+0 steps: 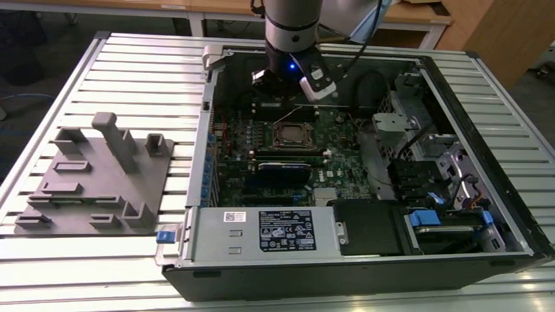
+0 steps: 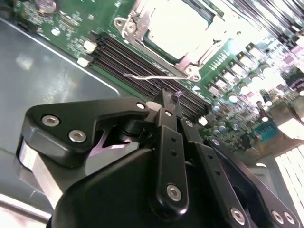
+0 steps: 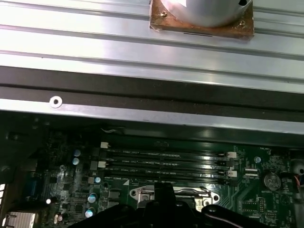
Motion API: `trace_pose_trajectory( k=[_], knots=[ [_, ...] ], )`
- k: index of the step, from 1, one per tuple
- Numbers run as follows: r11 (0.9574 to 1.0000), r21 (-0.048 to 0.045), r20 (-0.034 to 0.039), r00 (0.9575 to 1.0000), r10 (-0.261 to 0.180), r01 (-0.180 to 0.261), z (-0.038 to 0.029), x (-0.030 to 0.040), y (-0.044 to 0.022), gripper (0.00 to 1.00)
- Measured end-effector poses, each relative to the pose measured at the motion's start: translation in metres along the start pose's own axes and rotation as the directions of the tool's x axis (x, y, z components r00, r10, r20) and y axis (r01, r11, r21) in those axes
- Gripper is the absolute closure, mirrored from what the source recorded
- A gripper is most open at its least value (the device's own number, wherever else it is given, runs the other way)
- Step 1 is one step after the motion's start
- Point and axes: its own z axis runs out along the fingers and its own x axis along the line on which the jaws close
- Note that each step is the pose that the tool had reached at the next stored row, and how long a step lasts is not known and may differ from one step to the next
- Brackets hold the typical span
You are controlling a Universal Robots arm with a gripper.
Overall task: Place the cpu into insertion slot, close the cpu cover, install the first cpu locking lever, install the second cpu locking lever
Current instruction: 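Install the first cpu locking lever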
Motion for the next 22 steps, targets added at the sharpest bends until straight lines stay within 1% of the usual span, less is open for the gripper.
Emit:
trace_pose_trajectory(
  k=[4,5,6,11,12,17,22],
  knots=[
    [1.0,0.0017,0.0364,0.9993,-0.009,0.008,0.0013,0.0002,-0.0006,0.9],
    [0.9999,0.0021,0.0435,0.999,-0.01,0.01,0.0017,0.0003,-0.0008,0.9],
    [0.9999,0.0021,0.0456,0.9989,-0.011,0.011,0.0018,0.0002,-0.0009,0.9],
    [0.9999,0.0017,0.046,0.9989,-0.011,0.011,0.0027,0.0004,-0.0011,0.9],
    [0.9999,-0.0002,0.0487,0.9988,-0.011,0.011,0.0048,0.0005,-0.0017,0.9],
    [0.9999,-0.0061,0.0611,0.998,-0.013,0.014,0.009,0.0009,-0.0028,0.9],
    [0.9999,-0.006,0.0717,0.9973,-0.016,0.016,0.0136,0.0013,-0.0038,0.9]
  ],
)
